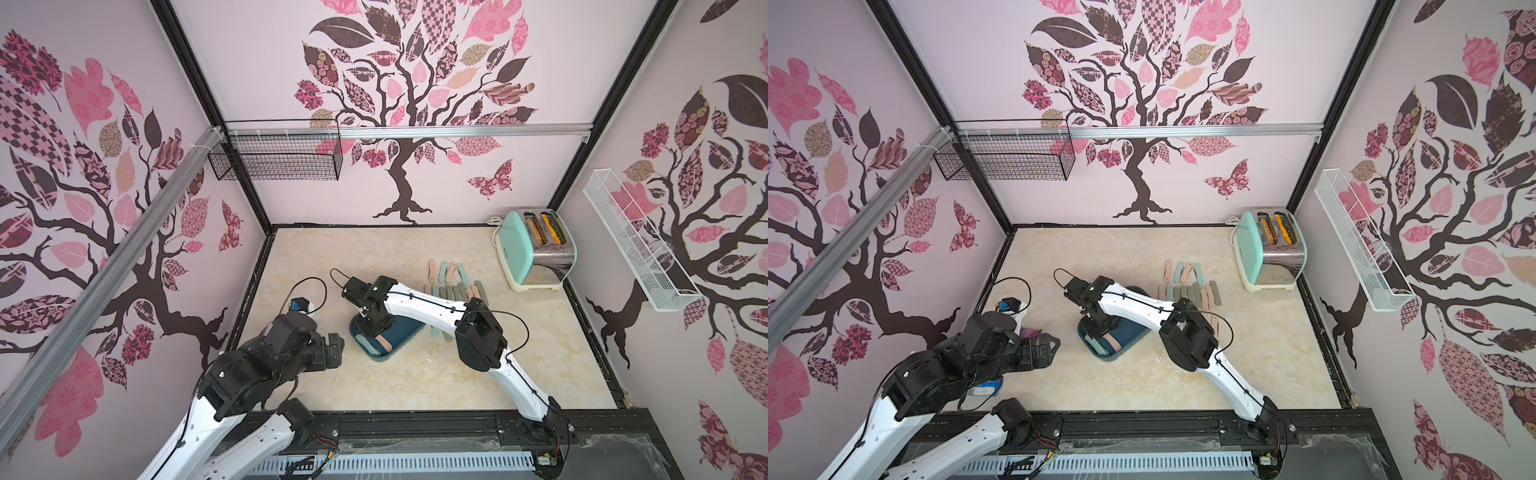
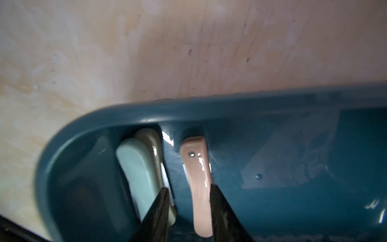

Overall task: Take the fruit knife out of the storage box
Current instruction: Pick up the fruit knife from the storage box.

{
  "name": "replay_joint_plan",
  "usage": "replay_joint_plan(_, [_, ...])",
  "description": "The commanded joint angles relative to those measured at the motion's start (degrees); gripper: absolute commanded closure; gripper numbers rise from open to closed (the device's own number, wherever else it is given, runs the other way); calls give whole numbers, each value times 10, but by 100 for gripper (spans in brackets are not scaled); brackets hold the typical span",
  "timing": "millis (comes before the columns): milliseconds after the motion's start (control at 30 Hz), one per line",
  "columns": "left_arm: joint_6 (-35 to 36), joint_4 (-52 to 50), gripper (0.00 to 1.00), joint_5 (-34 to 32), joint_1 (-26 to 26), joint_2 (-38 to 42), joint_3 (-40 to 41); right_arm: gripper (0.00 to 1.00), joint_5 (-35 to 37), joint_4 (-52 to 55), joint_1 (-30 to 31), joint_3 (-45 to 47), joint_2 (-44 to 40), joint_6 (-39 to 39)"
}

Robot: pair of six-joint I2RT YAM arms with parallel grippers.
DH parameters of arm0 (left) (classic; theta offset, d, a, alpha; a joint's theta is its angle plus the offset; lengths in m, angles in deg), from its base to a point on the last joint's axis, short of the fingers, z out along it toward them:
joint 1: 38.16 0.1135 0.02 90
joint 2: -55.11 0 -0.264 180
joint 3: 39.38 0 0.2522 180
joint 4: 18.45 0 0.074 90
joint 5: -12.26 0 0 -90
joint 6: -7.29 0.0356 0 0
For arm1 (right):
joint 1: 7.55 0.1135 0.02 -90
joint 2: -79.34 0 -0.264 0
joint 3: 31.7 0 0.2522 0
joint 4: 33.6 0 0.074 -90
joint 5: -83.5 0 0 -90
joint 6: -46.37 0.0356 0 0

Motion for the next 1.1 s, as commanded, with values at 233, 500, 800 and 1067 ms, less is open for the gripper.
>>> replay_joint_plan(233, [-9, -23, 2, -13, 2, -4, 5, 61, 33, 0, -5, 11, 28, -12])
replay_joint_plan(500, [-4, -12, 2, -10, 2, -14, 14, 59, 31, -8, -6, 24, 24, -15])
replay_joint_plan(800, [-5, 8, 2, -3, 2, -25, 24, 59, 43, -34, -6, 54, -41, -8])
replay_joint_plan(1067, [-9, 13, 2, 2, 2, -21, 36, 57, -19, -43, -5, 74, -62, -9])
